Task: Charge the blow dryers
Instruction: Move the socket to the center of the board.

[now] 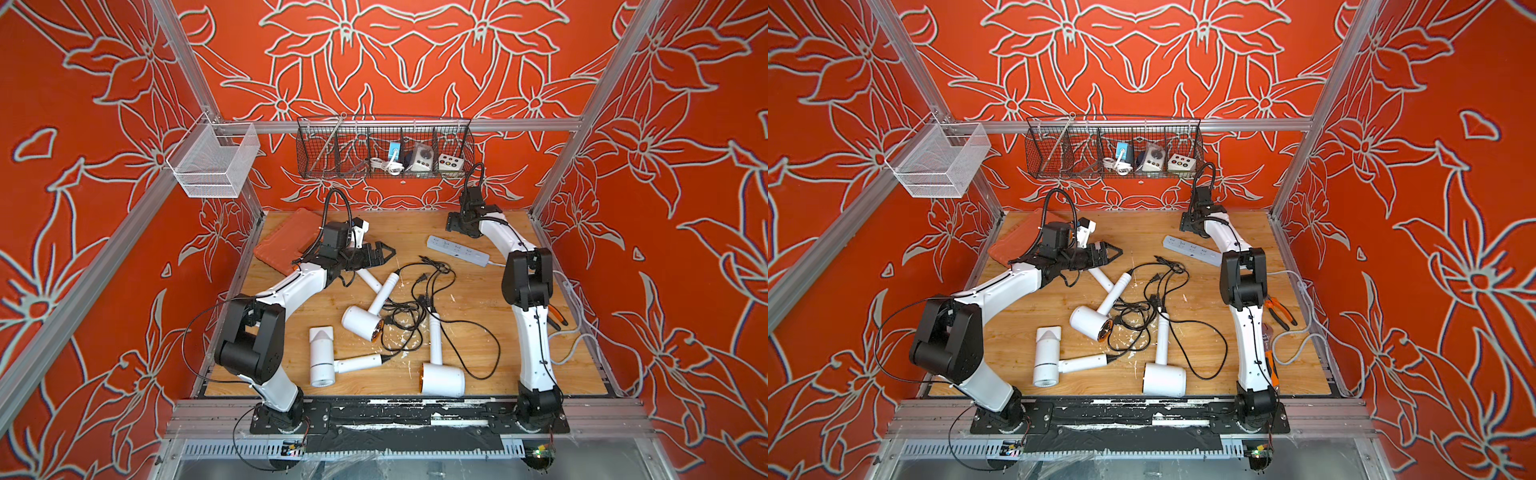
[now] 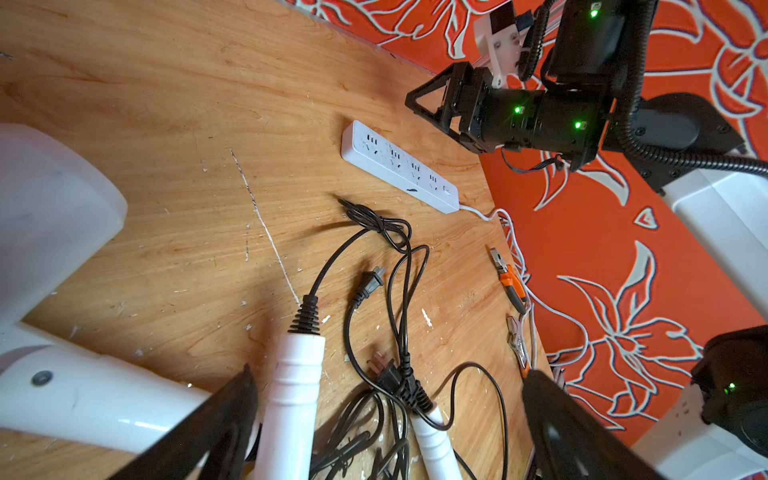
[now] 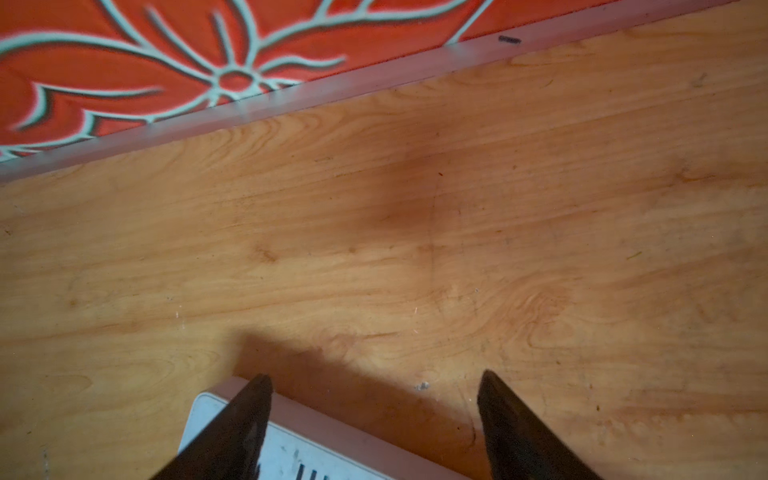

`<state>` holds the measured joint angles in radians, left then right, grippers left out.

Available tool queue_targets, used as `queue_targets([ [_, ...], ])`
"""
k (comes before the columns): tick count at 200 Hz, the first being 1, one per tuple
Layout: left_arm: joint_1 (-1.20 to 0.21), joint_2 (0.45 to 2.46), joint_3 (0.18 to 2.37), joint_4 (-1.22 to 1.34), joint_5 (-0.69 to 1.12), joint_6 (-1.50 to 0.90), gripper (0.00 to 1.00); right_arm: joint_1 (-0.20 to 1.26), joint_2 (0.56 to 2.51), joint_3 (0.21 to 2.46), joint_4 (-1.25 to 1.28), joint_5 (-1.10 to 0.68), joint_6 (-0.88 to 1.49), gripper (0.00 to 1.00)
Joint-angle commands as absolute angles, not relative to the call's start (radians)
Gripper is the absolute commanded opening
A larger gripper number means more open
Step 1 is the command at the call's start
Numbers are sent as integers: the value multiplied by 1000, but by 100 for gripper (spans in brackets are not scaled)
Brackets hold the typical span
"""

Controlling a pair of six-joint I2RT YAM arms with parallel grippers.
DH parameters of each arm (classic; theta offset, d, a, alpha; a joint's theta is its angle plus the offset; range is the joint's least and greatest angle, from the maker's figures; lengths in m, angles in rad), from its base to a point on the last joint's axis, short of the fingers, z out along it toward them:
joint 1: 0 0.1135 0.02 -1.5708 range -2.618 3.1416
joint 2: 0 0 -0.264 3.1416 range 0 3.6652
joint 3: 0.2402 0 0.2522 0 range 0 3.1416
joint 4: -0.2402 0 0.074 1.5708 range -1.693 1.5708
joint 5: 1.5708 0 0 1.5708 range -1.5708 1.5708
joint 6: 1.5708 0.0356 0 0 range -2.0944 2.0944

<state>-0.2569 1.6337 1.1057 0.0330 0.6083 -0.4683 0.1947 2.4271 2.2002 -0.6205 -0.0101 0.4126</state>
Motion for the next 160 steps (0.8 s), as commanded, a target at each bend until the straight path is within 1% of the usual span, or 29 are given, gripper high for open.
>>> queue_targets([
  [1, -255, 1618, 1127, 16, 611, -445, 99, 207, 2509, 2286, -739, -43, 397, 80],
  [28, -252, 1615, 1126, 17, 611, -444, 99, 222, 2533, 2303, -746, -41, 376, 79],
  [106, -247, 1612, 1126, 17, 617, -446, 99, 245, 2557, 2298, -774, -33, 367, 79],
  [160, -247, 1612, 1126, 14, 616, -445, 98, 245, 2544, 2231, -762, -54, 367, 80],
])
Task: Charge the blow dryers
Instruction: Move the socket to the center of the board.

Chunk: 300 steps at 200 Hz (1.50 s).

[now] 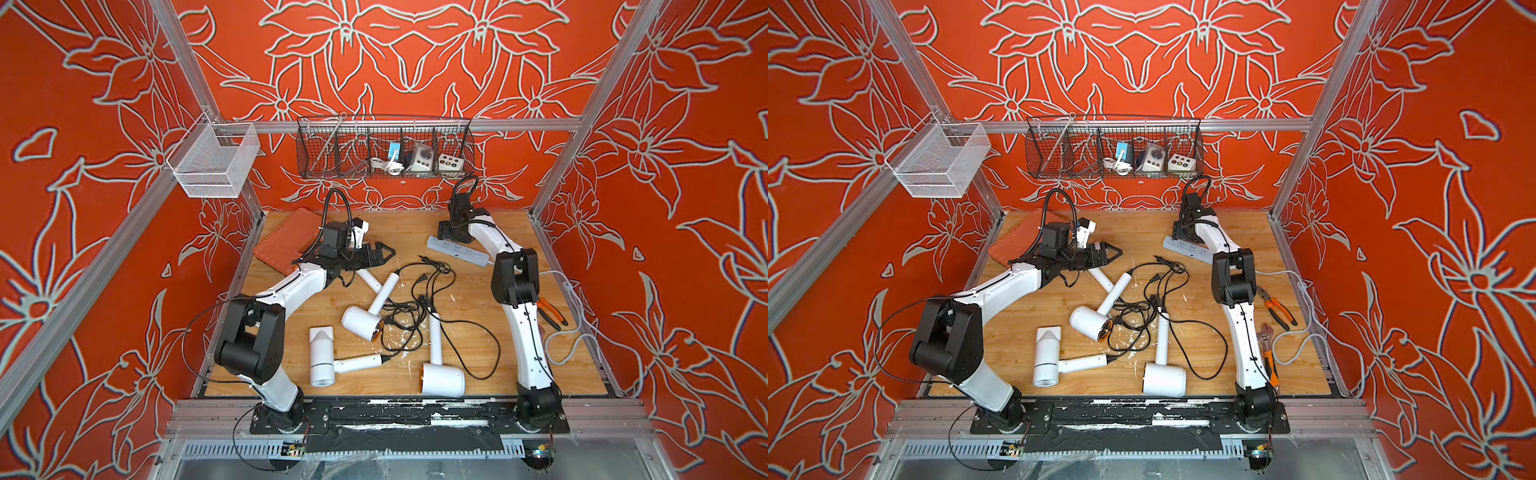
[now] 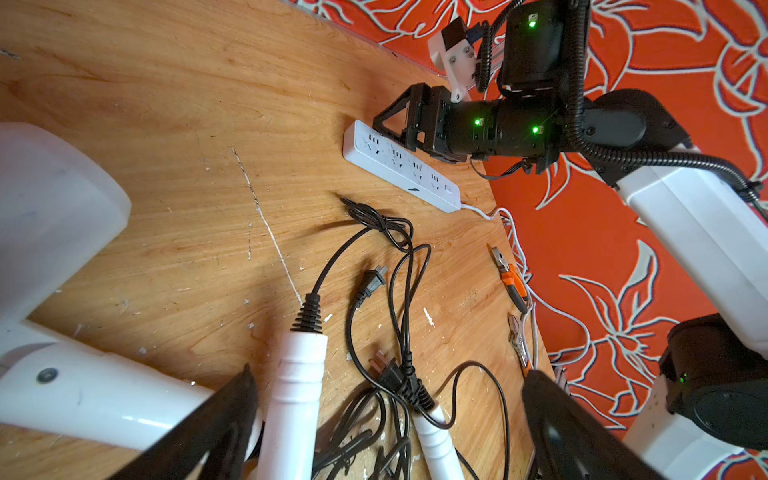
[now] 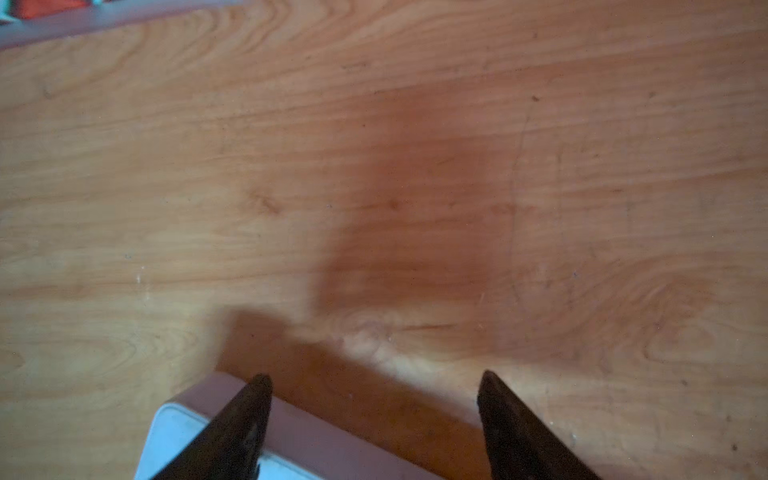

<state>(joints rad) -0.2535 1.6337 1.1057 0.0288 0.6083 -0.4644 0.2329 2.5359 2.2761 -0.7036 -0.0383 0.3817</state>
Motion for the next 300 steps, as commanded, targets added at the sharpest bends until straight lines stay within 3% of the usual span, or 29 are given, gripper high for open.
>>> queue_targets([
  [1, -247, 1611, 1126, 14, 616, -444, 99, 245, 2543, 2229, -761, -55, 367, 80],
  [241, -239, 1611, 1126, 12, 634, -445, 98, 248, 2059, 1475, -510, -49, 393, 79],
  [300, -239, 1619, 1123, 18, 643, -454, 98, 239, 2032, 1575, -567, 33, 349, 83],
])
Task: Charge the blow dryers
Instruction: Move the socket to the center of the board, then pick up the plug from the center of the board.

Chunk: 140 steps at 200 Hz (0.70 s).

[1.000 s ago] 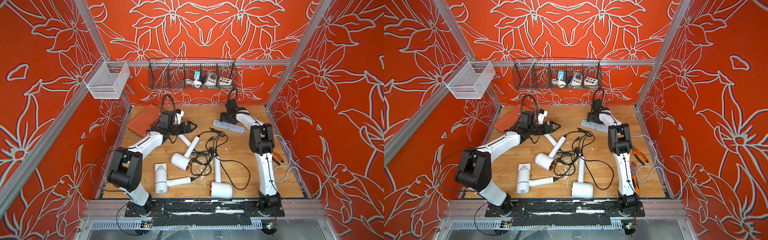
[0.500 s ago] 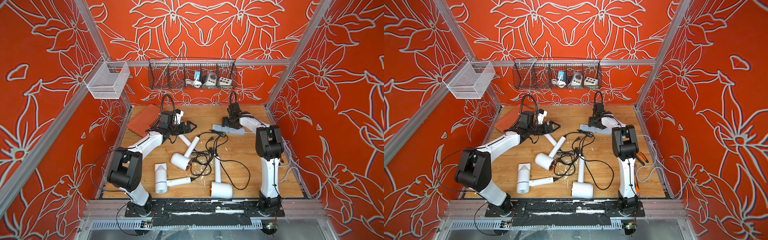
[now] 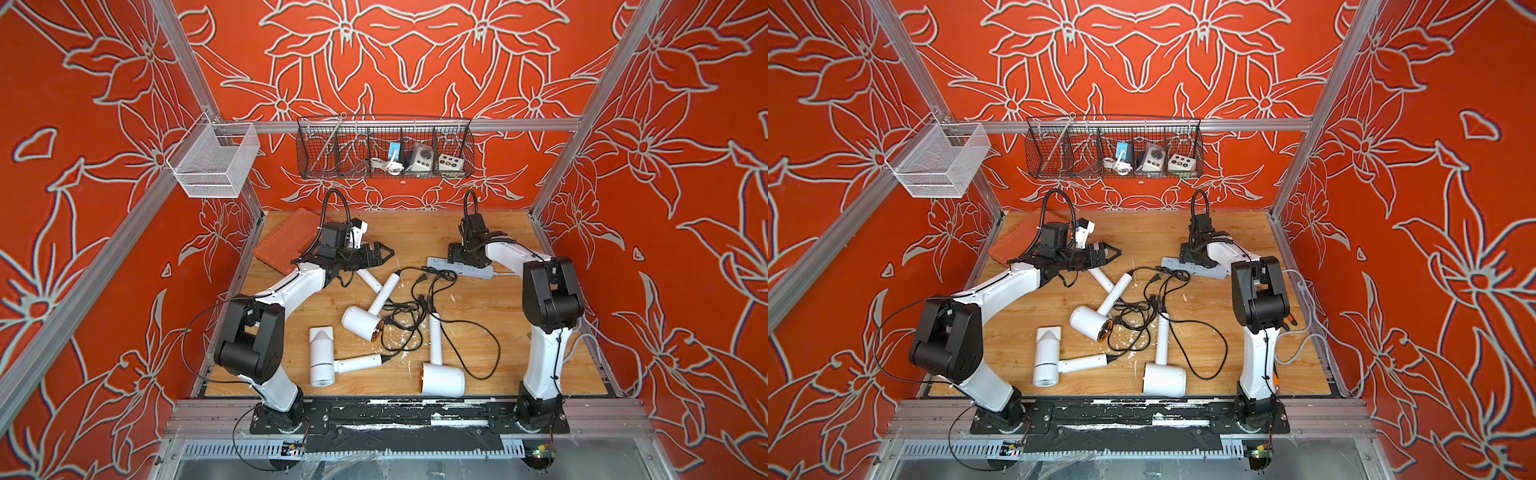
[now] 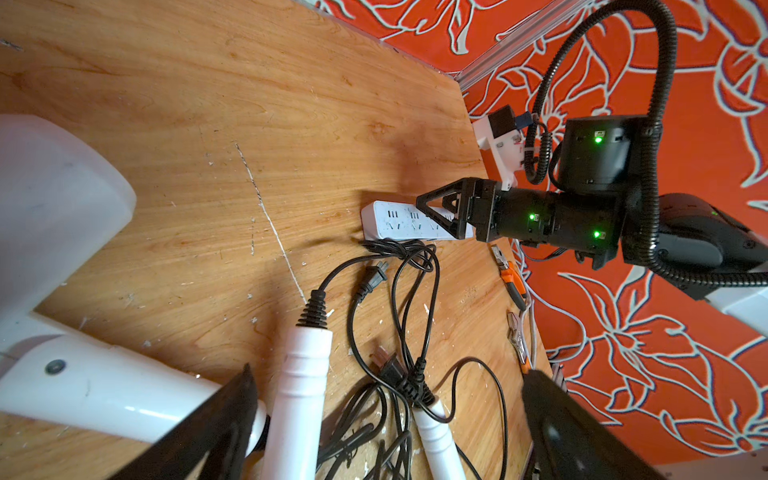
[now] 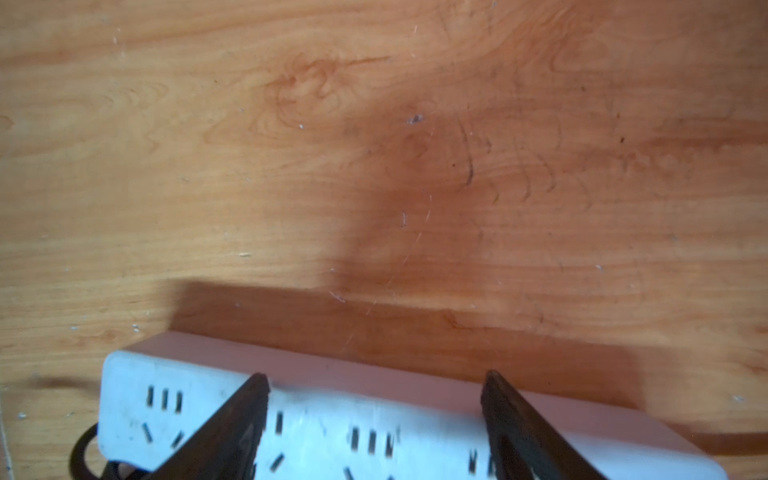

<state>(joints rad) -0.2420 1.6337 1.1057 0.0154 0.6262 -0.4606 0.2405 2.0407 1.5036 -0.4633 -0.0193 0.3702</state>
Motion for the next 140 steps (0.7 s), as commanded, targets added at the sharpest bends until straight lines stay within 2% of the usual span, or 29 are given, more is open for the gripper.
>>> queue_targets([
  [1, -239, 1619, 1123, 18, 644, -452, 99, 240, 2032, 1575, -569, 35, 348, 83],
  [30, -239, 1626, 1124, 14, 638, -446, 98, 239, 1998, 1623, -601, 47, 350, 82],
  [79, -239, 1636, 1127, 12, 643, -448, 98, 308, 1837, 1433, -512, -83, 338, 78],
  [140, -239, 1656, 1133, 0, 643, -443, 98, 415, 1890, 1404, -503, -187, 383, 69],
])
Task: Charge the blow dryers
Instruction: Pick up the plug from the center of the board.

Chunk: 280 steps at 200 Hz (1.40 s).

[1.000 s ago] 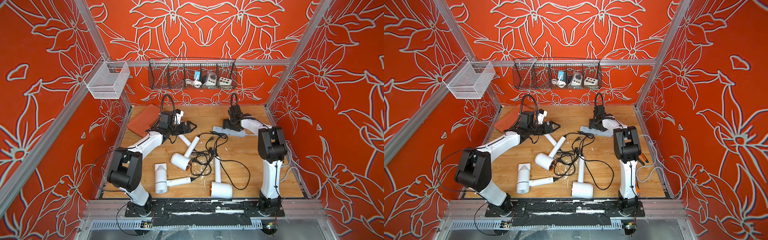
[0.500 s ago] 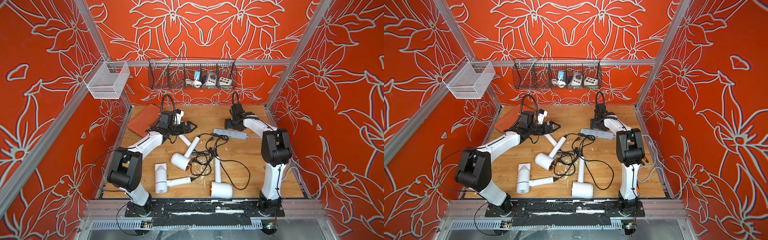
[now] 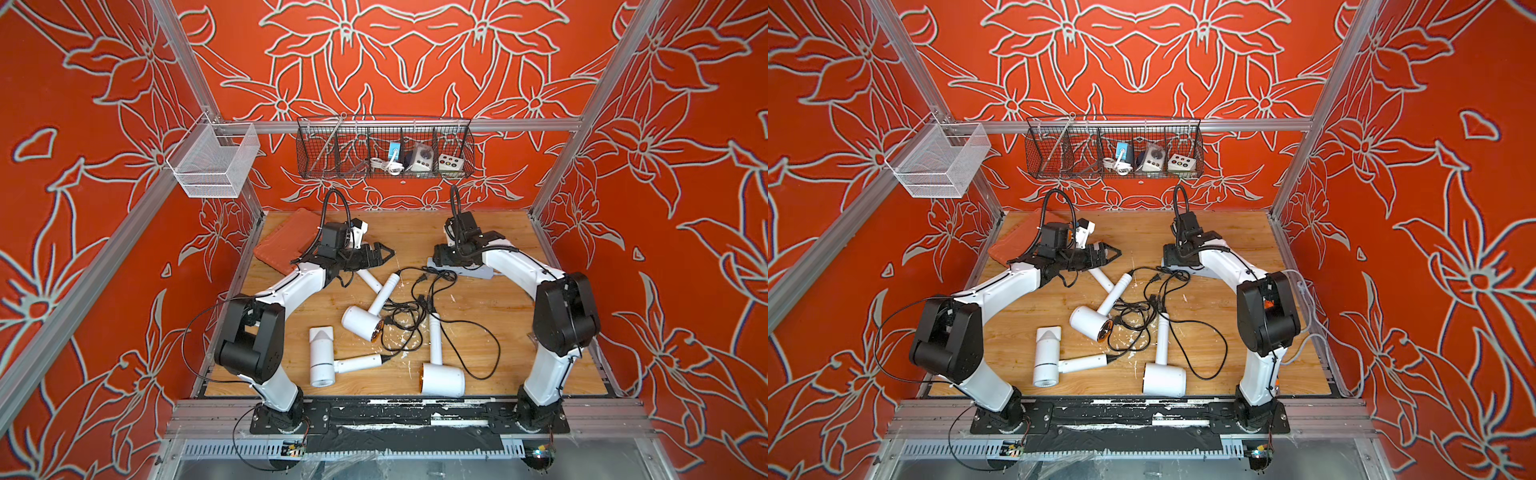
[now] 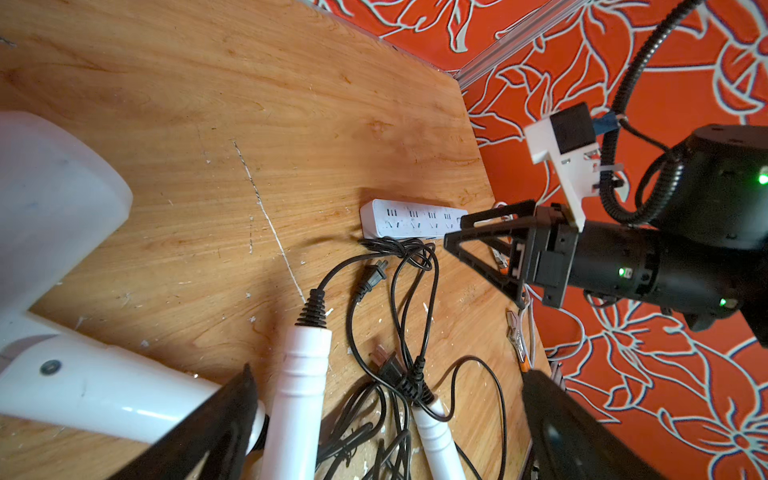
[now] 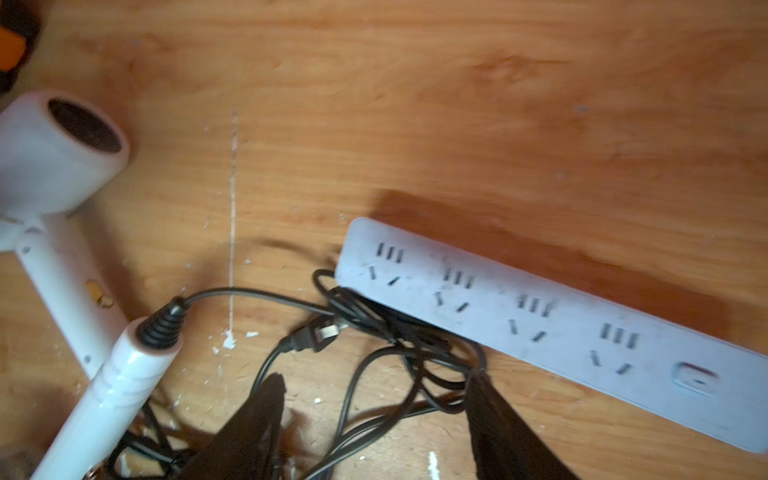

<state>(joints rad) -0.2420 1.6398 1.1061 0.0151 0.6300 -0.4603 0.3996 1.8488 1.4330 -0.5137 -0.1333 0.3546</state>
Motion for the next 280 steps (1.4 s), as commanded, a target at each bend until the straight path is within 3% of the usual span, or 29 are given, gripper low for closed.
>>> queue_targets([
  [1, -239, 1656, 1134, 0, 643, -442, 98, 415, 1892, 1402, -504, -188, 383, 69],
  [84, -239, 1654, 1133, -2, 646, -445, 99, 499, 1926, 1266, -436, -275, 484, 69],
  [184, -238, 1645, 1134, -3, 644, -445, 98, 595, 1737, 1023, -362, -371, 630, 68],
  [245, -238, 1642, 1134, -3, 640, -441, 99, 581, 1743, 1257, -525, -220, 482, 72],
  [280, -236, 1639, 1134, -3, 641, -443, 98, 553, 1776, 1359, -596, -178, 478, 69],
])
